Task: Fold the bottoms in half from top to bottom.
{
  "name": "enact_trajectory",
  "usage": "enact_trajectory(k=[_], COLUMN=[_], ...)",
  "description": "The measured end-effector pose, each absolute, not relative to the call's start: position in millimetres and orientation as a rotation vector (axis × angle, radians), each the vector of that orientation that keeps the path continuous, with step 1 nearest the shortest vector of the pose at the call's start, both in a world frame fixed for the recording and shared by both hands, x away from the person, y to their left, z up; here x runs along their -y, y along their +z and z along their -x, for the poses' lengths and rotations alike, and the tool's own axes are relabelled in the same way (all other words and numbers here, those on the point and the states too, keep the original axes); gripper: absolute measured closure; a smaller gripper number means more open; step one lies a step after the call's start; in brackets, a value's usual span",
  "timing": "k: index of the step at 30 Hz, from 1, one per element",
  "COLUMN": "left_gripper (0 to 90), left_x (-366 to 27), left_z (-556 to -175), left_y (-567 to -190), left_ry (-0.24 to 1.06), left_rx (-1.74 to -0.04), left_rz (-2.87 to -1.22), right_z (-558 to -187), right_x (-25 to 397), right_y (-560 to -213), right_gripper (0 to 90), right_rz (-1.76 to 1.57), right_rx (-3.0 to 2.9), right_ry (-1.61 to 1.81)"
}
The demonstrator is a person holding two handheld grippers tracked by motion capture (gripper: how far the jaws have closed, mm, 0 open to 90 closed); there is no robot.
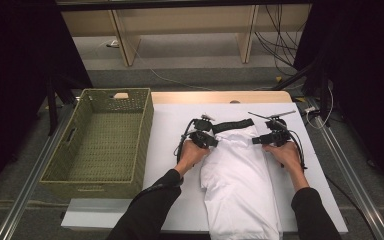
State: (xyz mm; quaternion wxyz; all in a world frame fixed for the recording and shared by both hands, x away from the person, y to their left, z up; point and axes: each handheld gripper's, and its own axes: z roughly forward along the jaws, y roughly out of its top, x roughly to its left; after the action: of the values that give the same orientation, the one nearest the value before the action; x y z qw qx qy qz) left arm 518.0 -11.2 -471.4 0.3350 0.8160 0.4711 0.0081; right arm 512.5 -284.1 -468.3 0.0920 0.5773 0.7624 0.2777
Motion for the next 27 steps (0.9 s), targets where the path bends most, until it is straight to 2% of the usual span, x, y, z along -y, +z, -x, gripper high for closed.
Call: enact_trajectory(k=[3,8,14,27], left_gripper=[87.7,87.8,87.9,88.0], left_x=[10.5,8.2,6.0,3.5], left_z=[-517.7,-518.0,-517.9,-520.8], left_y=[-470.8,-469.0,-468.7,-467.1], left_ry=[0.021,0.016,0.011,0.035], left_rx=[-1.223,-1.215,-1.208,-1.212], left_rz=[-2.133,-2.132,-2.131,-2.111], right_z=[-514.9,-515.0,-514.1,-518.1], right_x=[282.4,277.4,274.1,273.9], right_y=[-467.3,-468.2,-468.2,-468.3], right_gripper=[47.2,61.3,88.1,89.8], right_rz=[-1.727,-1.711,-1.726,-1.705], right_rx=[-2.275,-2.291,-2.303,-2.299], right_ry=[0.812,0.816,0.786,0.815])
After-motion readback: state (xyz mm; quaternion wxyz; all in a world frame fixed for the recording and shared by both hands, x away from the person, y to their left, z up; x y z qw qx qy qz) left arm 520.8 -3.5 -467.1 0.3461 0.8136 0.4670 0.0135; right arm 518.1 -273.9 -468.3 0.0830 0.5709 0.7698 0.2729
